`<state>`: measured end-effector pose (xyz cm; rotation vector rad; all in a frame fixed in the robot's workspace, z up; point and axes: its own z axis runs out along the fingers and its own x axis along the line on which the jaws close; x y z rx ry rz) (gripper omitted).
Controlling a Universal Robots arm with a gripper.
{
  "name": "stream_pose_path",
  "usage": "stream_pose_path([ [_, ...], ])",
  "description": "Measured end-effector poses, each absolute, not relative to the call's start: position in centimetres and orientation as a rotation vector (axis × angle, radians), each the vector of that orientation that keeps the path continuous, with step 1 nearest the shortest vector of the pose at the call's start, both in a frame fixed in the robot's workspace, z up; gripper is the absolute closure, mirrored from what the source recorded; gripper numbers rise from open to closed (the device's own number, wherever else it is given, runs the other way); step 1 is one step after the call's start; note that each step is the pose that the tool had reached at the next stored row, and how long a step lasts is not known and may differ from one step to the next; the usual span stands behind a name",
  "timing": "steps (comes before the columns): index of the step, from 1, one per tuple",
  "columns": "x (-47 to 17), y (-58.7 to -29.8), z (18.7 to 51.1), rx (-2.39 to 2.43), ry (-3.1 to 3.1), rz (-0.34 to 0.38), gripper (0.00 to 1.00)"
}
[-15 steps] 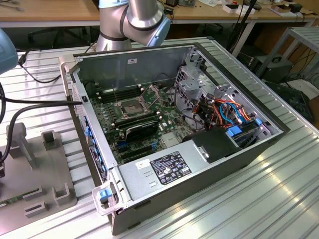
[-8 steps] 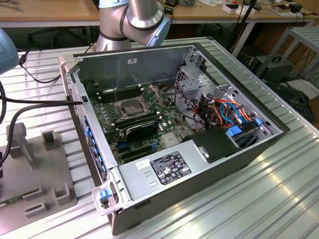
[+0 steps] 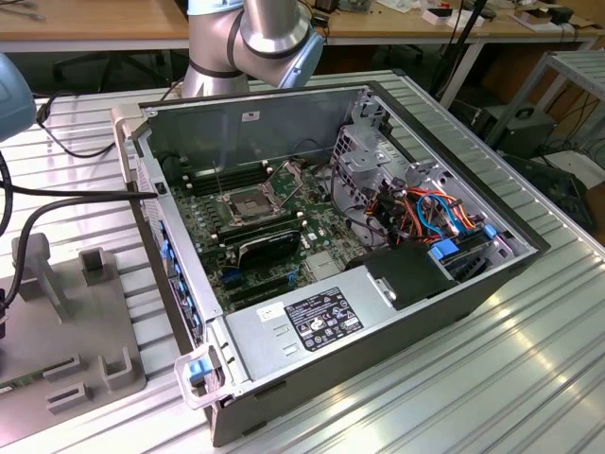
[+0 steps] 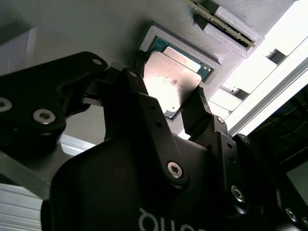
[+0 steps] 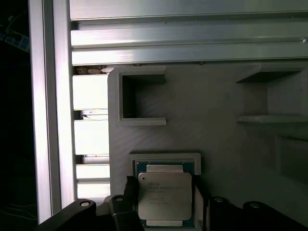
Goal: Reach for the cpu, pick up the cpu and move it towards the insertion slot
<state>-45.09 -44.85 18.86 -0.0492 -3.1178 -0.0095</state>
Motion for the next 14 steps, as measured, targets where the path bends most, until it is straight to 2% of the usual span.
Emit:
stream_pose_path([
  [14,-45.1,-44.8,20.2,-0.049,-3.118,-0.010,0.45],
])
